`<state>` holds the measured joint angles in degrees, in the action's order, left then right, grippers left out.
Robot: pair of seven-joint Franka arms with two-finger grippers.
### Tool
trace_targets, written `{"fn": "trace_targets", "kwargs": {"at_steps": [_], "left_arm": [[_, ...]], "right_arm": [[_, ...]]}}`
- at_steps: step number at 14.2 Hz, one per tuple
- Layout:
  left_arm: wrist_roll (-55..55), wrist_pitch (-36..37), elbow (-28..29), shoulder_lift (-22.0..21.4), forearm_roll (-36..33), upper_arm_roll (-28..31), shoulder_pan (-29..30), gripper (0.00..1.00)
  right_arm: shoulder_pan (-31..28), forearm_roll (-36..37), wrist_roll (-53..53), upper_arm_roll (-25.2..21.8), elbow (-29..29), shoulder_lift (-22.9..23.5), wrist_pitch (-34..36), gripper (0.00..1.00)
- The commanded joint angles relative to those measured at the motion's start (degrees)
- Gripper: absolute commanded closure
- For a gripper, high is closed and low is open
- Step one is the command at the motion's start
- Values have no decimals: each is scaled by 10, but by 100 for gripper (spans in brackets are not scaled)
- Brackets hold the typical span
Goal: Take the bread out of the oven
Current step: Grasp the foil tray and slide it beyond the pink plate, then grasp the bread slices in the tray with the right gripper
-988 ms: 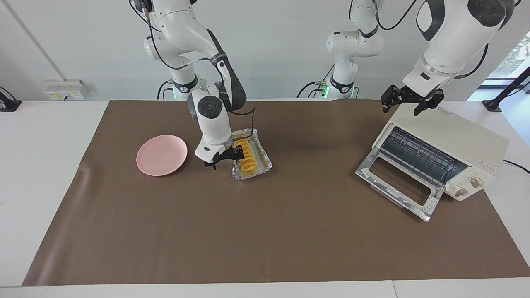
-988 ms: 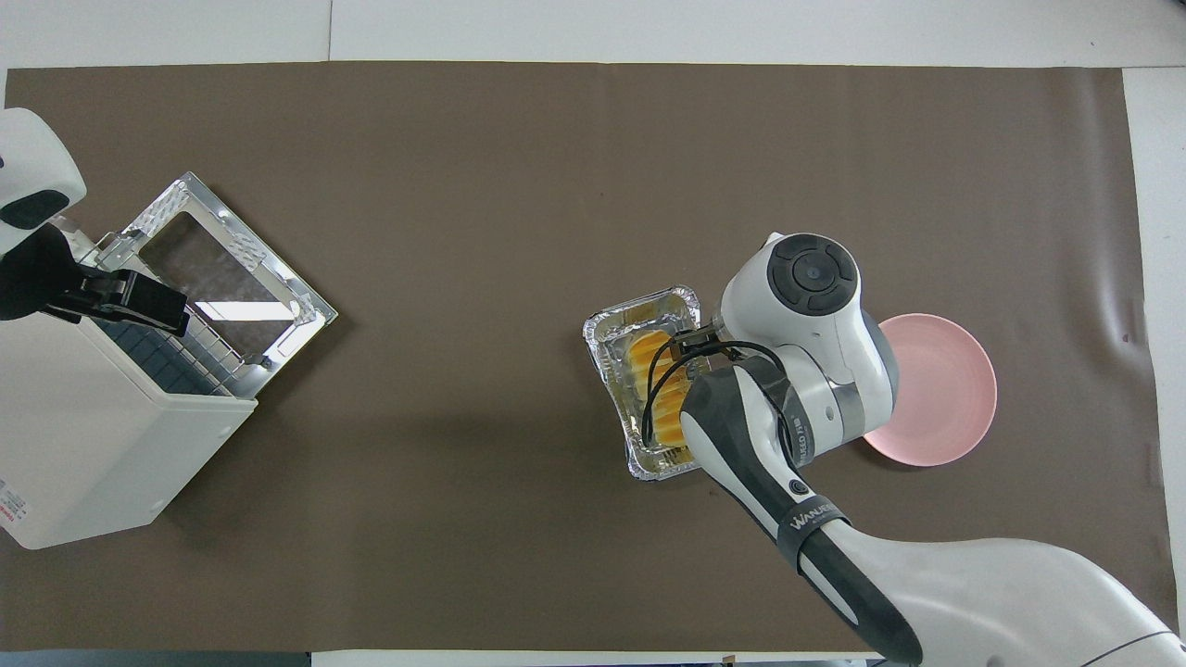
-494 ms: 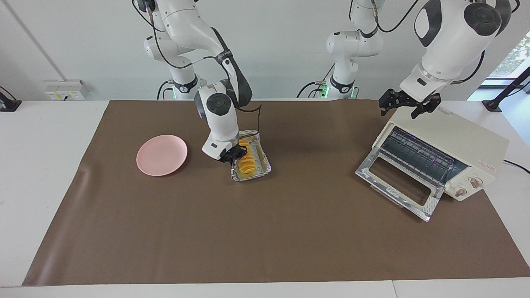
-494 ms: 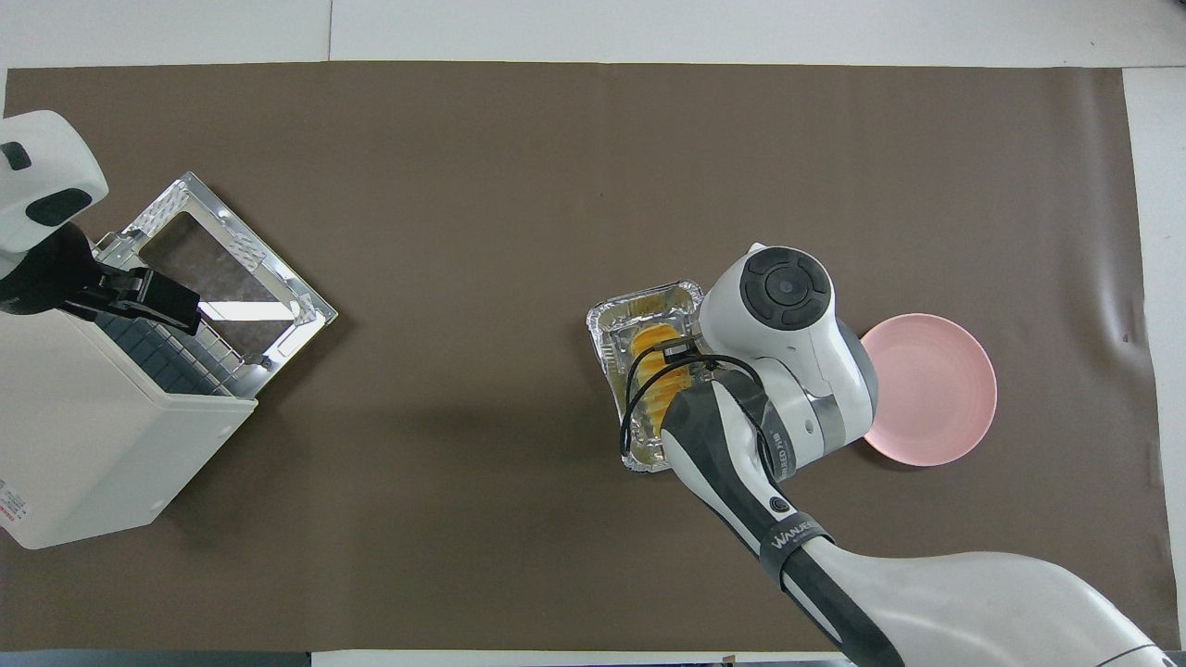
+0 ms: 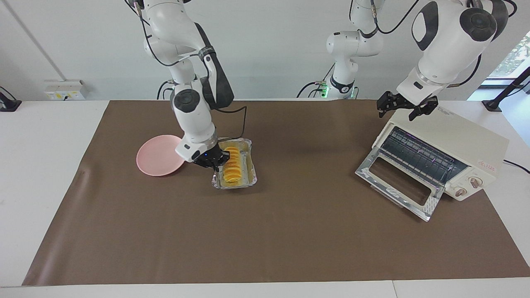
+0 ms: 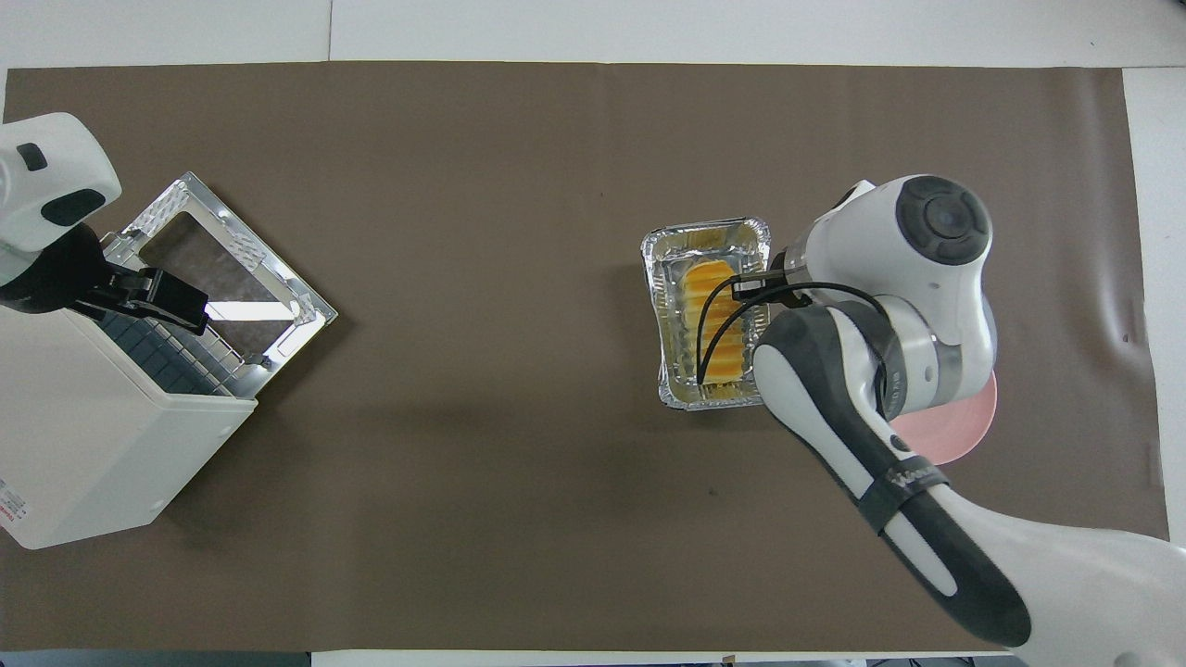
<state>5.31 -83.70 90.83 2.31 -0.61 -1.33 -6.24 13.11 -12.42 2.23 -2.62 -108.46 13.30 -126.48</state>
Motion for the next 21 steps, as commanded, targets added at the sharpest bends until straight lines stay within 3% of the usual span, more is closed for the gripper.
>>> {"fn": "trace_targets", "kwargs": {"at_steps": [1, 6, 11, 21], "left_arm": [[2, -10, 9, -14, -4, -3, 9, 0], [2, -10, 9, -15, -4, -3, 9, 0], [2, -10, 9, -15, -4, -3, 9, 0], [2, -10, 9, -15, -4, -3, 9, 0]], "right_arm": [[-52, -17, -35, 3, 75, 30, 28, 100], [-169, -19, -145, 4, 131, 92, 29, 100], [-239, -19, -230, 3, 133, 124, 24, 100], [-211, -28, -214, 3, 120, 134, 1, 100]]}}
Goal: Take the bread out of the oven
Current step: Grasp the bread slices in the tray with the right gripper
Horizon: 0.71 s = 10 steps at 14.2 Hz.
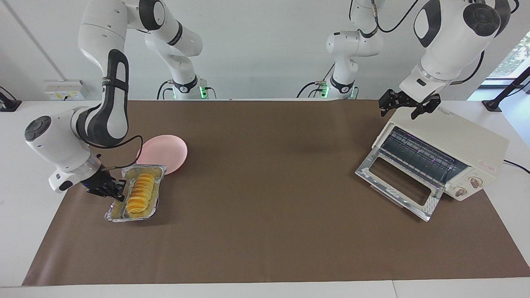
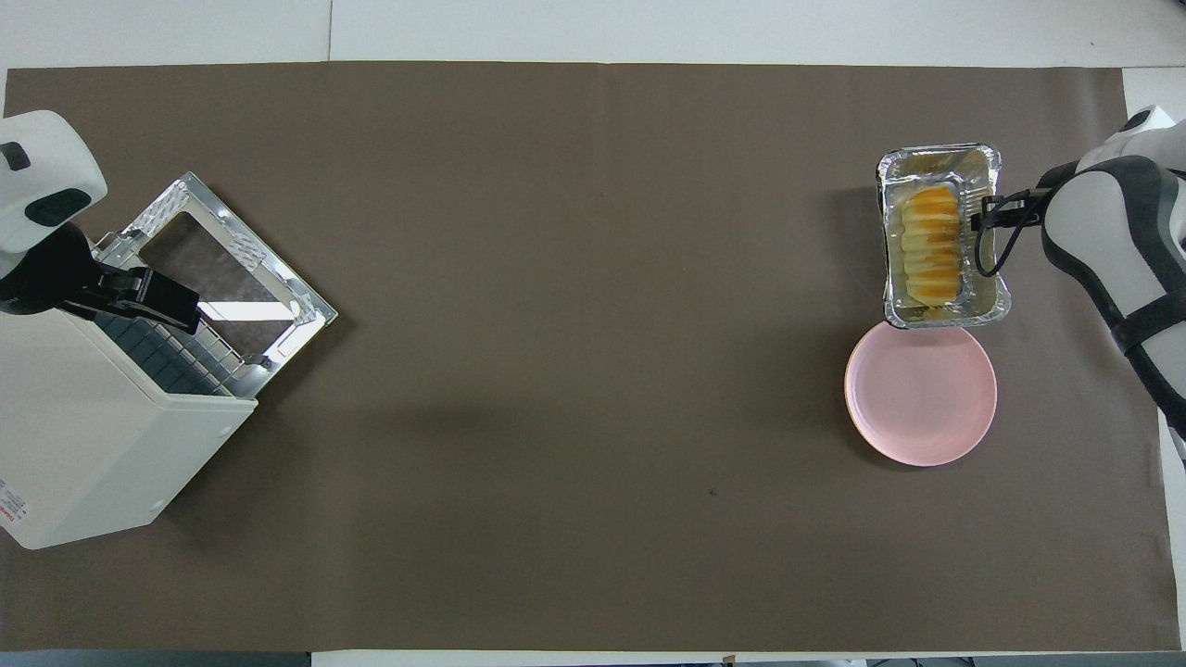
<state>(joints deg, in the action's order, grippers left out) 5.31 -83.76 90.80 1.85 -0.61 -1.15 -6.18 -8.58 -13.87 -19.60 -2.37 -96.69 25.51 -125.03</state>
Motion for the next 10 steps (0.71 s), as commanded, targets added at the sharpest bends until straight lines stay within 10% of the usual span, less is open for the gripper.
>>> {"fn": "trace_targets", "kwargs": {"at_steps": [1, 8, 10], "left_arm": [[2, -10, 10, -11, -4, -4, 8, 0], [2, -10, 10, -11, -4, -4, 8, 0], [2, -10, 10, -11, -4, -4, 8, 0]], "right_arm": [[5, -13, 2, 1, -5, 15, -25, 100], [4, -13, 2, 1, -9, 16, -20, 94], [5, -13, 4, 1, -9, 16, -17, 17]]}}
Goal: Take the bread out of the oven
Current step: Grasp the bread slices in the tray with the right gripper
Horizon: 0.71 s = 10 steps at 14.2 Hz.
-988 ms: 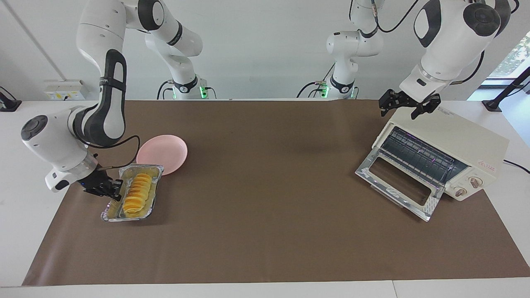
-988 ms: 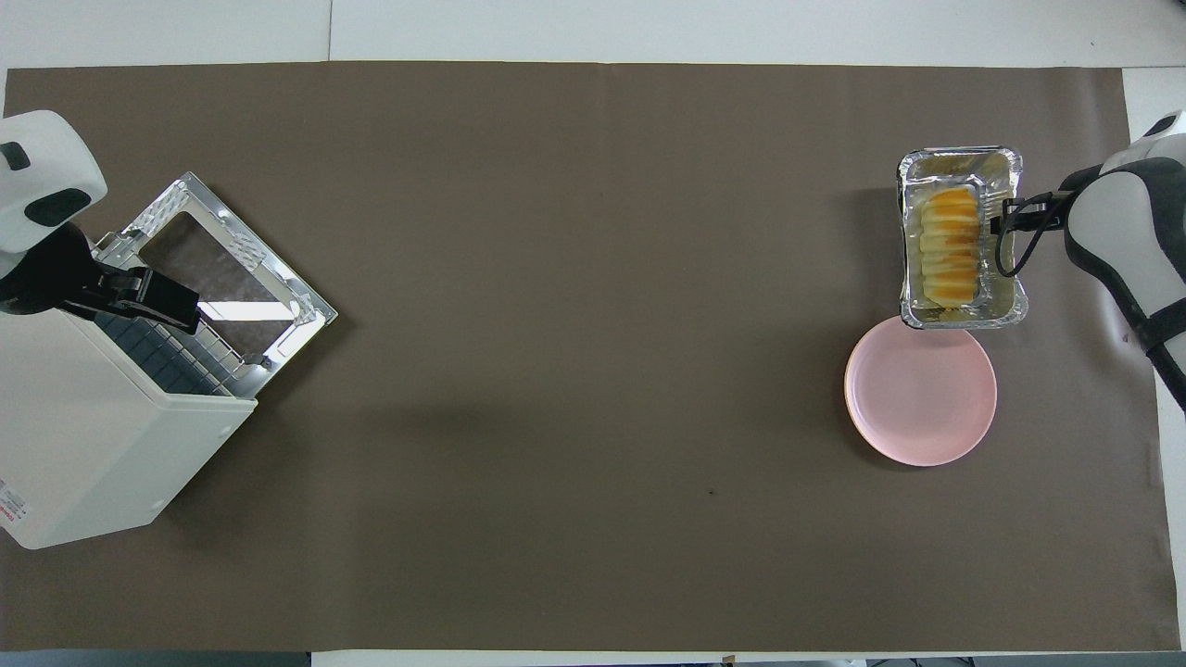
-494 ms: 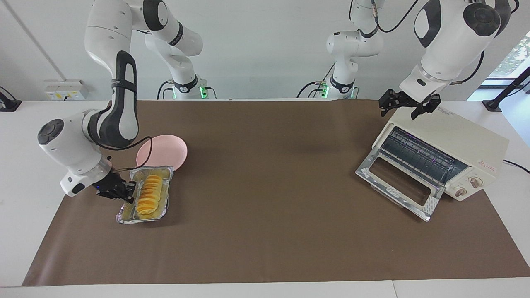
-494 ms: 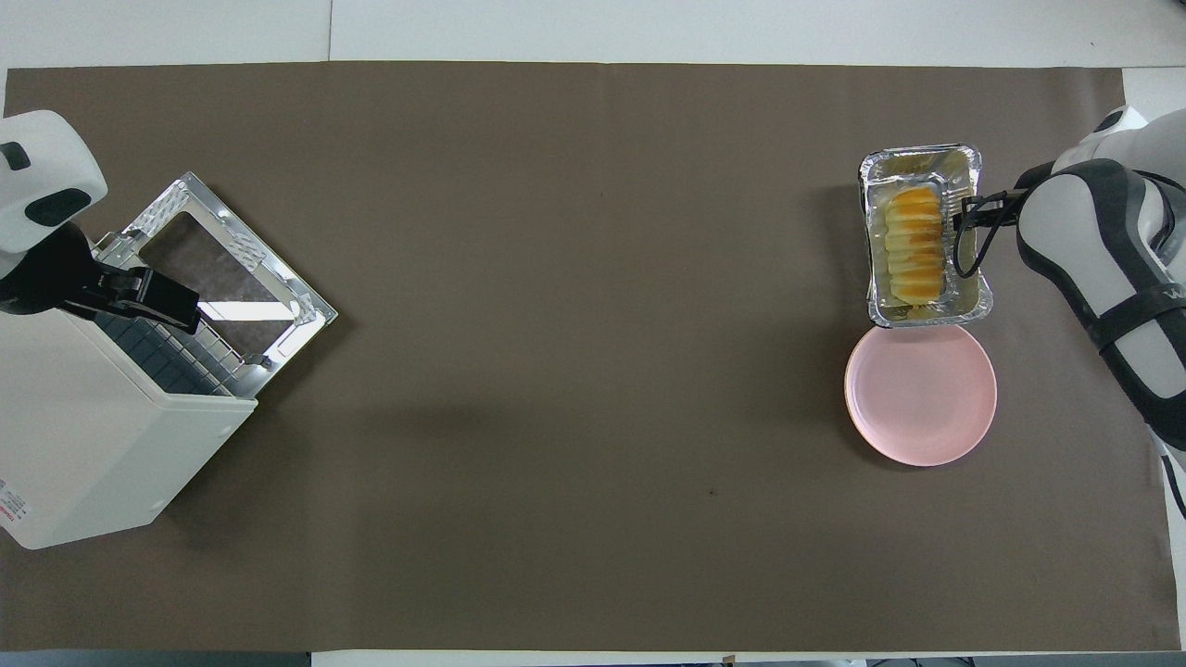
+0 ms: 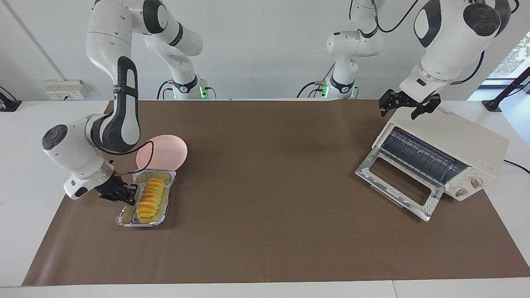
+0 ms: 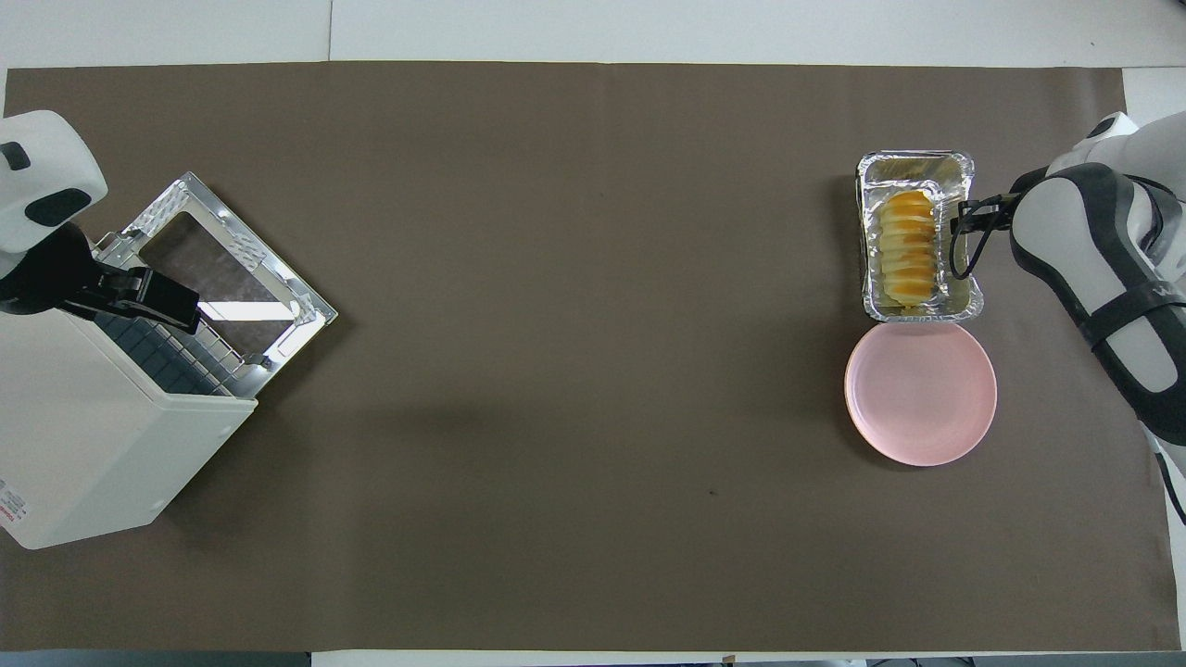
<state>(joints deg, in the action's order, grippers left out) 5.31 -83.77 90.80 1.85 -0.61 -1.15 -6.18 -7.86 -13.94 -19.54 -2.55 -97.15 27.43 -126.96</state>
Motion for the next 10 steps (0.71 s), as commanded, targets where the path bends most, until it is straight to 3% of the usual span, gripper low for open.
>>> {"fn": "trace_targets", "kwargs": {"at_steps": [1, 10], "left_arm": [[2, -10, 10, -11, -4, -4, 8, 0], [2, -10, 10, -11, -4, -4, 8, 0]], "right_arm": [[-2, -11, 3, 4, -2, -4, 5, 0], [48, 29, 63, 3, 20, -9, 15, 0]]}}
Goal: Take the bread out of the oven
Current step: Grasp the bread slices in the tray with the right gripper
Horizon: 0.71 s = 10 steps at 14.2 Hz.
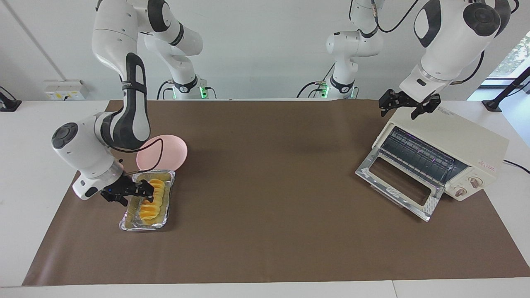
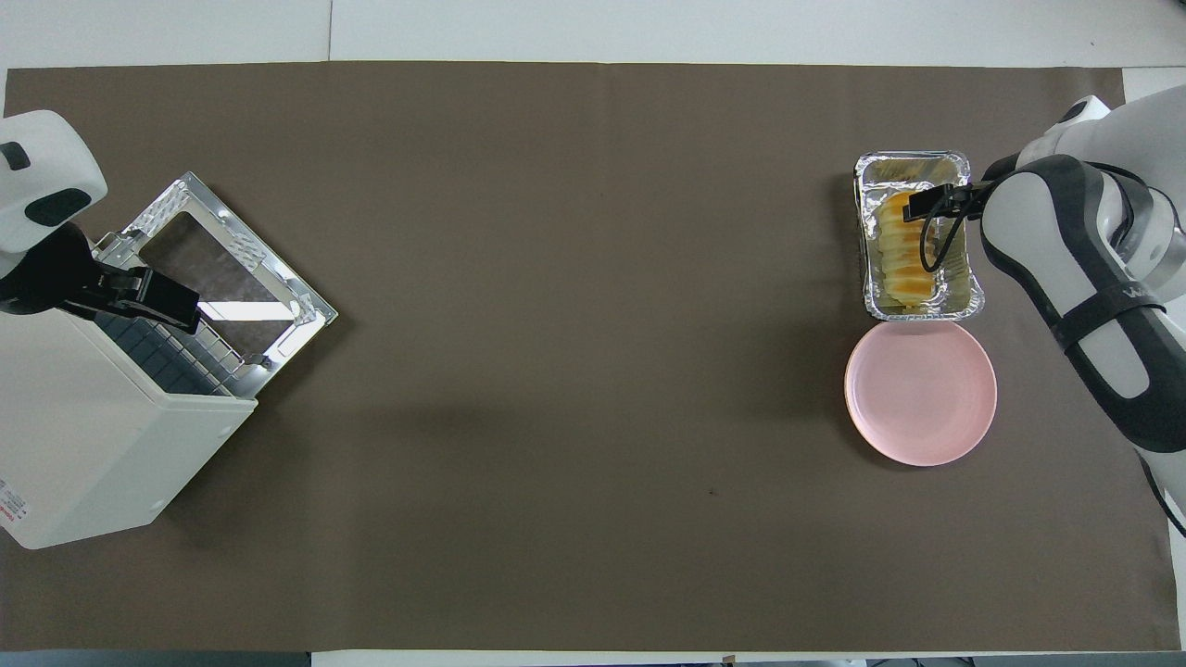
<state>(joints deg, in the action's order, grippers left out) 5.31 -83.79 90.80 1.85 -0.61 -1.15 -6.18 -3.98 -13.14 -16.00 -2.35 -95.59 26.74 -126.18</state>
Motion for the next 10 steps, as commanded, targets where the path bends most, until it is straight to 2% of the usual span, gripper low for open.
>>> {"fn": "trace_targets", "kwargs": {"at_steps": [1, 5, 10], "left_arm": [[2, -9, 10, -11, -4, -4, 8, 0], [2, -9, 10, -11, -4, -4, 8, 0], [2, -9, 10, -11, -4, -4, 8, 0]], "right_arm": [[18, 26, 39, 1, 2, -2, 9, 0], [20, 35, 54, 1, -34, -1, -39, 0], [24, 35, 53, 1, -50, -5, -37, 2]]}}
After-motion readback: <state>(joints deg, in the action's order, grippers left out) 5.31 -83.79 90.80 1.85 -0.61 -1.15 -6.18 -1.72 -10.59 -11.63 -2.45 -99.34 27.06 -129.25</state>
